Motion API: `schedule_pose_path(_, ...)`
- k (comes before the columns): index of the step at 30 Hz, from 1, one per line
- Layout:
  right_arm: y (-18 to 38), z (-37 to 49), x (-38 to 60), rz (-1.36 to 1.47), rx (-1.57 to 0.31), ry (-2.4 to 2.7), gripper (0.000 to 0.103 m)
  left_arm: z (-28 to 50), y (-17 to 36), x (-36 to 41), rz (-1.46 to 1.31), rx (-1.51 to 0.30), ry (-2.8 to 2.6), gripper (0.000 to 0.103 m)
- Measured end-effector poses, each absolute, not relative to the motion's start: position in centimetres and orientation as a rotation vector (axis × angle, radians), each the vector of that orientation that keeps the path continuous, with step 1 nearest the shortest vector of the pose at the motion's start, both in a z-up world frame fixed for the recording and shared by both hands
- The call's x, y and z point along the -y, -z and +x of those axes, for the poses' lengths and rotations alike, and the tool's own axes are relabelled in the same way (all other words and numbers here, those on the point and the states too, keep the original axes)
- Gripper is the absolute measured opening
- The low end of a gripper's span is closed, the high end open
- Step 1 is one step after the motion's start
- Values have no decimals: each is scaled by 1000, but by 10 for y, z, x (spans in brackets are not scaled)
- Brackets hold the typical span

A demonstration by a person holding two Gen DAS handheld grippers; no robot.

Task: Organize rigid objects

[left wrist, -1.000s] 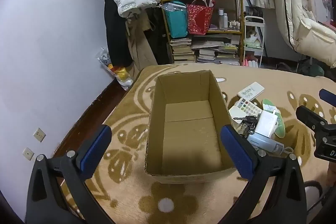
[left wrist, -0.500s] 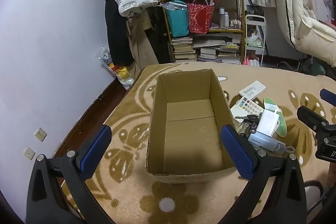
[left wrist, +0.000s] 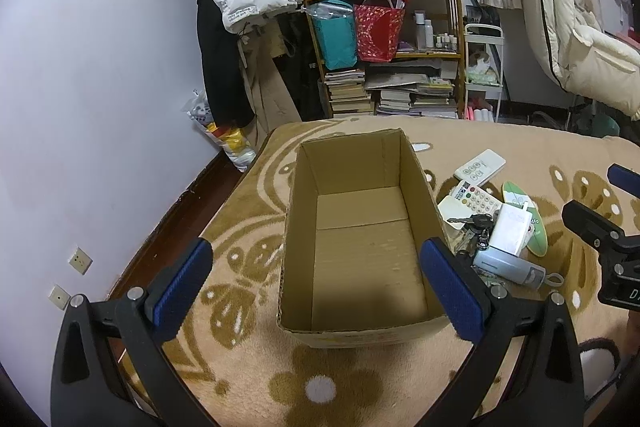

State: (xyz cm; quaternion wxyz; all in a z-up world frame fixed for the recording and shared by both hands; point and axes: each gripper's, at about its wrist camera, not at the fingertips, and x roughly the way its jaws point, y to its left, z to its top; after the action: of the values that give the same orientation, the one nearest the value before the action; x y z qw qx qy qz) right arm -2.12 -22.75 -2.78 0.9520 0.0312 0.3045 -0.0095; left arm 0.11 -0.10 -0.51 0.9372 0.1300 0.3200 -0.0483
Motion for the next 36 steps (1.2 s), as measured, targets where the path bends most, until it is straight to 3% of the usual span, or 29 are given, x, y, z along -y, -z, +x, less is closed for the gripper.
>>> schedule_pose_path(36, 31, -19, 225, 60, -622, 19, 103, -1, 6, 8, 312, -667, 112, 103)
